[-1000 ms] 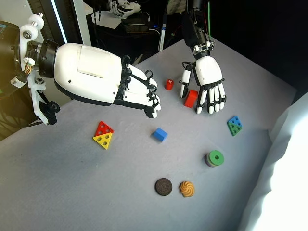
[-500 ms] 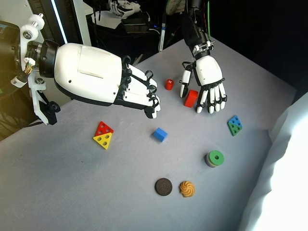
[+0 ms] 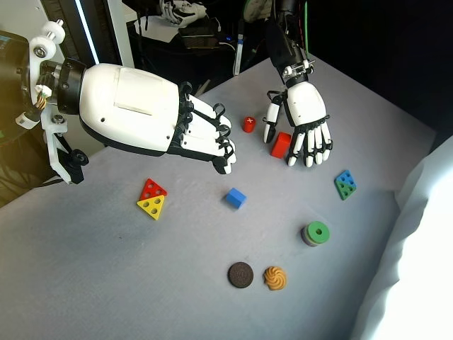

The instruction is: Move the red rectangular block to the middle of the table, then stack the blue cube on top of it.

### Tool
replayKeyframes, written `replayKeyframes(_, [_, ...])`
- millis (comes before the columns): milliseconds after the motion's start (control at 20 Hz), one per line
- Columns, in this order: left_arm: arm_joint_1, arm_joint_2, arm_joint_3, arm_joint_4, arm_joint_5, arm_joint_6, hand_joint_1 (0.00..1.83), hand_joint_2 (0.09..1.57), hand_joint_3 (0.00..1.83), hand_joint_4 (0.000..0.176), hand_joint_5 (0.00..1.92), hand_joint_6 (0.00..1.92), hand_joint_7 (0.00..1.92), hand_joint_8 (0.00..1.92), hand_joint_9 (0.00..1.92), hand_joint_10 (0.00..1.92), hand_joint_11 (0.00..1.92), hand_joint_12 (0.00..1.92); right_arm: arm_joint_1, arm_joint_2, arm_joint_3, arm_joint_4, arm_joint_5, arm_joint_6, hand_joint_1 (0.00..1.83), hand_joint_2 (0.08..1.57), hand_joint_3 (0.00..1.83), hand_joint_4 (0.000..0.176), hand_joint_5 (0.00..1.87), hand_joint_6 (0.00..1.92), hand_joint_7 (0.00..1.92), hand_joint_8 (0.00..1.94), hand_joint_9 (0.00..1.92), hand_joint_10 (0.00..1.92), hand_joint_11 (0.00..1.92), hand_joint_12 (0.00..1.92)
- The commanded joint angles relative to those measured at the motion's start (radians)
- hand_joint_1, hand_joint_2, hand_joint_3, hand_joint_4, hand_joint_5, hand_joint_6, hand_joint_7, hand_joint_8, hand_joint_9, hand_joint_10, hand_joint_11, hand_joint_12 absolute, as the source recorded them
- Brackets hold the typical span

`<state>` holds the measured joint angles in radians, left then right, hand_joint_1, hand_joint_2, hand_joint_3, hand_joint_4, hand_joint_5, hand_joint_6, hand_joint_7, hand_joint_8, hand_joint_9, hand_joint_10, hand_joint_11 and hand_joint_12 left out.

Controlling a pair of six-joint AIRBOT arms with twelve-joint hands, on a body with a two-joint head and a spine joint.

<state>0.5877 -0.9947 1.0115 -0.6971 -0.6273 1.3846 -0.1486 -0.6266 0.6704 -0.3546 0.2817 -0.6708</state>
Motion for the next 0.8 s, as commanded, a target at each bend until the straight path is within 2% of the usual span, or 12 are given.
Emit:
replayKeyframes(0, [-0.011, 0.01, 0.002, 0.016, -0.09, 0.001, 0.83, 1.02, 0.0, 0.099, 0.76, 0.01, 0.4, 0.0, 0.23, 0.01, 0.0, 0.5, 0.009, 0.011, -0.005, 0.015, 0.11, 0.007, 0.68, 1.13, 0.0, 0.0, 0.35, 0.01, 0.35, 0.01, 0.32, 0.01, 0.0, 0.91])
replayKeyframes(50, [-0.012, 0.01, 0.003, 0.015, -0.09, 0.001, 0.81, 1.03, 0.01, 0.108, 0.75, 0.0, 0.39, 0.0, 0.23, 0.01, 0.0, 0.5, 0.009, 0.011, -0.005, 0.015, 0.11, 0.007, 0.67, 1.13, 0.0, 0.0, 0.35, 0.0, 0.34, 0.0, 0.31, 0.0, 0.0, 0.91])
replayKeyframes(150, [-0.014, 0.01, 0.002, 0.013, -0.09, 0.005, 0.81, 1.04, 0.01, 0.109, 0.75, 0.0, 0.39, 0.0, 0.24, 0.01, 0.0, 0.5, 0.009, 0.011, -0.005, 0.015, 0.11, 0.007, 0.66, 1.13, 0.0, 0.0, 0.34, 0.0, 0.34, 0.0, 0.31, 0.0, 0.0, 0.9])
replayKeyframes(250, [-0.014, 0.01, 0.001, 0.011, -0.09, 0.005, 0.84, 1.02, 0.0, 0.095, 0.76, 0.0, 0.4, 0.01, 0.23, 0.0, 0.0, 0.49, 0.009, 0.011, -0.005, 0.015, 0.11, 0.007, 0.67, 1.13, 0.0, 0.0, 0.35, 0.0, 0.35, 0.0, 0.31, 0.0, 0.0, 0.9])
replayKeyframes(300, [-0.015, 0.01, 0.0, 0.01, -0.09, 0.005, 0.83, 1.03, 0.0, 0.105, 0.75, 0.0, 0.38, 0.0, 0.23, 0.0, 0.0, 0.52, 0.009, 0.011, -0.005, 0.015, 0.11, 0.007, 0.68, 1.13, 0.0, 0.0, 0.34, 0.0, 0.34, 0.0, 0.31, 0.0, 0.0, 0.91])
replayKeyframes(400, [-0.017, 0.011, -0.001, 0.01, -0.09, 0.005, 0.82, 1.04, 0.0, 0.102, 0.75, 0.0, 0.39, 0.0, 0.23, 0.0, 0.0, 0.51, 0.009, 0.011, -0.005, 0.015, 0.11, 0.007, 0.69, 1.12, 0.0, 0.0, 0.36, 0.01, 0.36, 0.01, 0.33, 0.01, 0.0, 0.95])
replayKeyframes(600, [-0.022, 0.016, -0.013, 0.01, -0.09, 0.01, 0.8, 1.06, 0.01, 0.107, 0.74, 0.0, 0.39, 0.01, 0.24, 0.0, 0.0, 0.48, 0.009, 0.011, -0.005, 0.015, 0.11, 0.007, 0.68, 1.13, 0.0, 0.0, 0.35, 0.0, 0.35, 0.0, 0.31, 0.0, 0.0, 0.93])
replayKeyframes(650, [-0.023, 0.017, -0.016, 0.01, -0.09, 0.01, 0.8, 1.05, 0.0, 0.117, 0.75, 0.0, 0.39, 0.0, 0.24, 0.0, 0.0, 0.51, 0.009, 0.011, -0.005, 0.015, 0.11, 0.007, 0.68, 1.13, 0.0, 0.0, 0.35, 0.0, 0.35, 0.0, 0.32, 0.0, 0.0, 0.93])
replayKeyframes(750, [-0.023, 0.019, -0.019, 0.008, -0.09, 0.01, 0.78, 1.06, 0.0, 0.116, 0.74, 0.0, 0.39, 0.0, 0.24, 0.0, 0.0, 0.49, 0.009, 0.011, -0.005, 0.015, 0.11, 0.007, 0.68, 1.13, 0.0, 0.0, 0.36, 0.0, 0.36, 0.0, 0.33, 0.01, 0.0, 0.93])
